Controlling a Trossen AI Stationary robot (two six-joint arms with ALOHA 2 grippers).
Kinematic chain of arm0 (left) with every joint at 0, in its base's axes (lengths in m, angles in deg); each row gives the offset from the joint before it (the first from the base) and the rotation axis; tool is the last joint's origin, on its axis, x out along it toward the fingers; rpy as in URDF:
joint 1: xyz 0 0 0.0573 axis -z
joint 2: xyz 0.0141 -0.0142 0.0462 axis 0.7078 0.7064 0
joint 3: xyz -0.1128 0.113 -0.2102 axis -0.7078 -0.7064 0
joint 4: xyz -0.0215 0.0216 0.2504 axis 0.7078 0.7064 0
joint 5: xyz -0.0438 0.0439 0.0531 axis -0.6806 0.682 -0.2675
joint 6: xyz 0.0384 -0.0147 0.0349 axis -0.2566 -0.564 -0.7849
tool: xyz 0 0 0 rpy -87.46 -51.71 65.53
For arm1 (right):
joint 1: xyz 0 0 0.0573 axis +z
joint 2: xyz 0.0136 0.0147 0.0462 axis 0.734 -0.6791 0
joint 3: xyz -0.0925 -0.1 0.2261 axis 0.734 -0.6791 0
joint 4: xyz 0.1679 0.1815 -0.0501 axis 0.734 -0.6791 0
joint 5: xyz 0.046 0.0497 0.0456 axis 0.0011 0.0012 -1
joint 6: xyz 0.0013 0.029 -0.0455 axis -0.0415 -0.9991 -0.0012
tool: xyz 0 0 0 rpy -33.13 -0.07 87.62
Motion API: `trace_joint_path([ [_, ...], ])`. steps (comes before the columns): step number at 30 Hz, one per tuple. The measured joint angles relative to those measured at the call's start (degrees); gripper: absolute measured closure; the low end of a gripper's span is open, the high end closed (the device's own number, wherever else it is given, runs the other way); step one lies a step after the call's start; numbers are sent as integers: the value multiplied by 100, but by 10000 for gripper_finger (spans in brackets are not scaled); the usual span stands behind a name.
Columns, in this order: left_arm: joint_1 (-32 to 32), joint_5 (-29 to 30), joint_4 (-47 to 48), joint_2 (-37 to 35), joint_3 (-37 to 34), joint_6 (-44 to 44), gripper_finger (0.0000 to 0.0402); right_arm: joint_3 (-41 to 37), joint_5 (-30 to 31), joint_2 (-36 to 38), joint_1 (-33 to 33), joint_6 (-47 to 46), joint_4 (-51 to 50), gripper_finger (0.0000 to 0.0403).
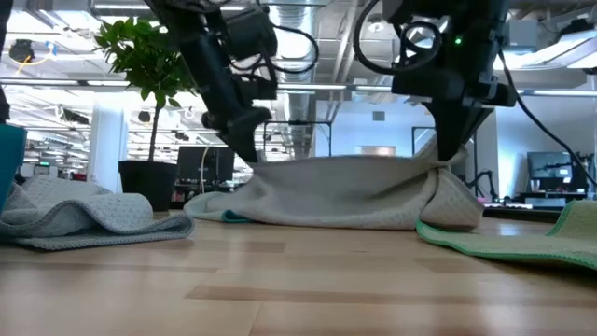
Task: Fold microfiber towels
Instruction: Fold the gray microfiber towel
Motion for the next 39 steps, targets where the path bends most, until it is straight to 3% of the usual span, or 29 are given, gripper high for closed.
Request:
trace_joint_path([
  [13,-529,-14,-711,83,-3,-449,401,4,-12,0,-109,112,56,392],
  [21,-579,-171,-1040,142,0,-742,398,4,-40,0,-135,107,55,356],
  [26,-585,-584,-1183,294,4,-764,362,2,-40,0,-135,105,80,333],
  [34,-585,-273,-1202,450,2,-760,275,4,-40,0,-135,148,82,262],
  [39,-594,-301,-1046,302,83,-573,248,4,-152,0,-175,150,33,211],
])
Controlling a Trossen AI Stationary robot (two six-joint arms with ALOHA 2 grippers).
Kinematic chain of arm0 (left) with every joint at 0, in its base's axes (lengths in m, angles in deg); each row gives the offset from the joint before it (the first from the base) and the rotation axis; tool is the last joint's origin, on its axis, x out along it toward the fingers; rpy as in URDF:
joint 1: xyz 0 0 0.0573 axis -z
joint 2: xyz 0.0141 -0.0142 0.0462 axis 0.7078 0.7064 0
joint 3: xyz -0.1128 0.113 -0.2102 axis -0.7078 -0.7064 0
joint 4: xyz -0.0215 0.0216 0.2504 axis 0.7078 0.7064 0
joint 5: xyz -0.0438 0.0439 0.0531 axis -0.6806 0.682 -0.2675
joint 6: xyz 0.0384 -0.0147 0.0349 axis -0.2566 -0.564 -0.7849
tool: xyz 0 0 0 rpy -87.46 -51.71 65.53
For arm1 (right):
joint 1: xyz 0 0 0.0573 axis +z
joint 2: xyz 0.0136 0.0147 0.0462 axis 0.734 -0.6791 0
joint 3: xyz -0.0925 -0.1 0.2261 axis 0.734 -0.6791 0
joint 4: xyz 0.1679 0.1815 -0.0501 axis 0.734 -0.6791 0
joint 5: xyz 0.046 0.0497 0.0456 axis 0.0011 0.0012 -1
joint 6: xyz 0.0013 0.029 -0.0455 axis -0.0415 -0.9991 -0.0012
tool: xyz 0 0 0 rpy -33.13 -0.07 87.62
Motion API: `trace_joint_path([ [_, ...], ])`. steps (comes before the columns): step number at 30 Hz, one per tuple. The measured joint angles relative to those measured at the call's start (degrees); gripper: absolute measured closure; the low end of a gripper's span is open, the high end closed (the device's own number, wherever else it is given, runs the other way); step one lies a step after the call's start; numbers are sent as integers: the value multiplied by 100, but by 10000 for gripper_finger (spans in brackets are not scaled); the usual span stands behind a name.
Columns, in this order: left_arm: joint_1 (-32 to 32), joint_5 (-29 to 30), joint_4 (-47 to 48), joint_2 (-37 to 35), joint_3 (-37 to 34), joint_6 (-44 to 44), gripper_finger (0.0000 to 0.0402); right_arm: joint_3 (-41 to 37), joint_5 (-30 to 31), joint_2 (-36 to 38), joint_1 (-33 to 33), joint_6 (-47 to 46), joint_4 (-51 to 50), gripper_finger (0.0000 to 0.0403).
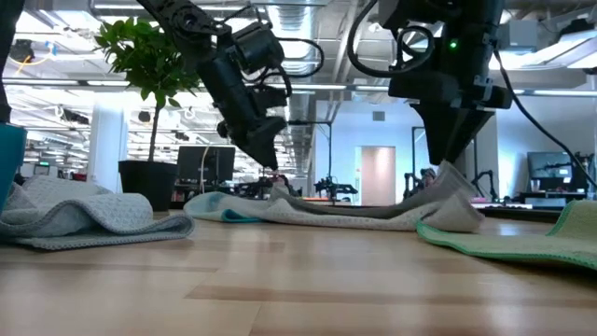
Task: Fold microfiber towels
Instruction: Fold the gray microfiber towel
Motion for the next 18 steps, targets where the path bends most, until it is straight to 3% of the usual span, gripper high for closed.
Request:
trace_joint_path([
  [9,5,-647,953,-827,516,160,248,0,-157,39,-257,-39,-278,189],
  [15,39,-1662,1642,-1766,576,410,248,31,-713,140,-161,1278,969,197],
  [18,113,-1787,1985,-2179,553,475,248,22,-771,63,-183,1891,1675,199],
])
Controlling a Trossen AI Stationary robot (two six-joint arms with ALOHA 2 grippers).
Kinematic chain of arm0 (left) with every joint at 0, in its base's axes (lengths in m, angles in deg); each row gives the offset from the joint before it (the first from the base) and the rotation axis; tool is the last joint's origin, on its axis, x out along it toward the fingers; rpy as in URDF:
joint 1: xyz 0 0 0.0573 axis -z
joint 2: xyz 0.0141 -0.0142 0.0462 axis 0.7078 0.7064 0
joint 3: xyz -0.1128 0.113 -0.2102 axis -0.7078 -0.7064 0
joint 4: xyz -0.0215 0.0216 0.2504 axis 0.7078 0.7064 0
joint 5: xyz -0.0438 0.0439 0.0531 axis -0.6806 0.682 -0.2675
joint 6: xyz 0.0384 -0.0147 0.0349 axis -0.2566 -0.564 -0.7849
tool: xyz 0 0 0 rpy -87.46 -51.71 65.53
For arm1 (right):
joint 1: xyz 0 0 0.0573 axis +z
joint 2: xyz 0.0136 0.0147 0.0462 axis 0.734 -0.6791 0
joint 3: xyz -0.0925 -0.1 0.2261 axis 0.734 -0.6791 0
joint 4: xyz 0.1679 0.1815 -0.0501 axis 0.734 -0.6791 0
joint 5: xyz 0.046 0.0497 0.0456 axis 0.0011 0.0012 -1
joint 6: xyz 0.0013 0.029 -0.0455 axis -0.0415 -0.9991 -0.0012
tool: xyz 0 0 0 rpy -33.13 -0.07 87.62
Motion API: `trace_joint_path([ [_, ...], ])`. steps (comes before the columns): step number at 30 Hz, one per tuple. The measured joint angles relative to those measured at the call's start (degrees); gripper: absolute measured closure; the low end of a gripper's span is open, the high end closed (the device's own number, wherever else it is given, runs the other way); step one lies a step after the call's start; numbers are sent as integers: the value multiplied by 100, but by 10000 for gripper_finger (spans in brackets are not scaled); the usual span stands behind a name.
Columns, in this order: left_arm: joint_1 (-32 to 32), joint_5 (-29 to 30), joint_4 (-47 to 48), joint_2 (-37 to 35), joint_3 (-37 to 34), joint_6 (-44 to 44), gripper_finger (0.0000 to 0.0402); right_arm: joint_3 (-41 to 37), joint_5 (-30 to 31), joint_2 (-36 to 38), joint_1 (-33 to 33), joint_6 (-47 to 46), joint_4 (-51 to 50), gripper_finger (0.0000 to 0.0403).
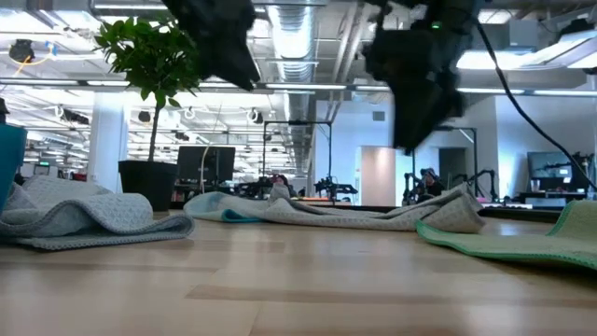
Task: Fold microfiber towels
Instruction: Fold the gray microfiber towel
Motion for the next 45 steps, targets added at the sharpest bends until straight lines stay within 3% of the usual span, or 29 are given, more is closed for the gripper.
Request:
trace_joint_path([
  [5,147,191,208,-487,-2,110,248,7,108,-390,-280,499,792,200],
  [9,218,302,238,-683,-6,259,248,-3,102,-721,-553,536,755,201],
  [31,244,333,542,-733,-7,389,248,2,-122,-1430,-691,978,956,226],
  [45,248,333,542,-733,-7,398,248,2,812,-1395,-716,899,479,246],
])
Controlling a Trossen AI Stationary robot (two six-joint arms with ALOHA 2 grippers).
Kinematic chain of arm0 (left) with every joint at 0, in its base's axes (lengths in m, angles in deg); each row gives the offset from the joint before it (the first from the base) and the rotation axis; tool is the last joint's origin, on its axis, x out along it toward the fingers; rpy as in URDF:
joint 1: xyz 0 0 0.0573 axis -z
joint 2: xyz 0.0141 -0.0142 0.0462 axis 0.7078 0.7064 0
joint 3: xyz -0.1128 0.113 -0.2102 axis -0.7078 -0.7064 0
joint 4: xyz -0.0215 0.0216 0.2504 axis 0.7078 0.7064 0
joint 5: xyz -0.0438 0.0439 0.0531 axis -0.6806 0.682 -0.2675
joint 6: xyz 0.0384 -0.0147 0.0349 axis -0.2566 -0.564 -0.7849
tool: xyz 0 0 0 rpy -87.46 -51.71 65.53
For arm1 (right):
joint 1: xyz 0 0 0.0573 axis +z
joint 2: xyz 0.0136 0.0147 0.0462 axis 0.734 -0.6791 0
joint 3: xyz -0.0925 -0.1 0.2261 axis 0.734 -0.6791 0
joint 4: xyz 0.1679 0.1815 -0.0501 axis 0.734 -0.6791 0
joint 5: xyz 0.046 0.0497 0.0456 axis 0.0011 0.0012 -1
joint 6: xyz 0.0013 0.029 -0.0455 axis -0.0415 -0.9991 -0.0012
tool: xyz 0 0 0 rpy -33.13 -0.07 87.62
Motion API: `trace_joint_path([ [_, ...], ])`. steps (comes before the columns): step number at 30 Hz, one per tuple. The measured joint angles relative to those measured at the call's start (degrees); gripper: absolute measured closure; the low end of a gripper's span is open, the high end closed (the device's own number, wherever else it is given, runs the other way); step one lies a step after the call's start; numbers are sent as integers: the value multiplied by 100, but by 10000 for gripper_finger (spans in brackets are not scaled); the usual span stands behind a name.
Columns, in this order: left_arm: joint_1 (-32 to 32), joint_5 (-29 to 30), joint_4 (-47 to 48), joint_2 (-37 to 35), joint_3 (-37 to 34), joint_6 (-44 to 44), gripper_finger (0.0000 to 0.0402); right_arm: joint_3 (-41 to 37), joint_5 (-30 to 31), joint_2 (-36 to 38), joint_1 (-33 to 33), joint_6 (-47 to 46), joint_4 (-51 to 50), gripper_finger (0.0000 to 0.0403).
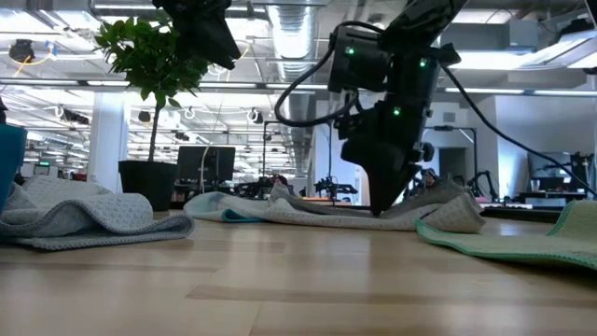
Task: Fold microfiber towels
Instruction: Fold the gray microfiber towel
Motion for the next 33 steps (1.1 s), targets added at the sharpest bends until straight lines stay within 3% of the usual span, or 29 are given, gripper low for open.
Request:
trace_joint_path([
  [10,0,-2,2,0,0,9,248,-2,638,75,-146,-135,-295,257],
  [18,0,-2,83,0,0,20,248,0,-737,446,100,515,-224,262],
  [28,0,-2,101,0,0,-17,248,-2,-1372,62,-107,514,12,262],
  [33,0,-2,103,2,0,-22,248,-2,-1373,-20,-183,512,78,262],
])
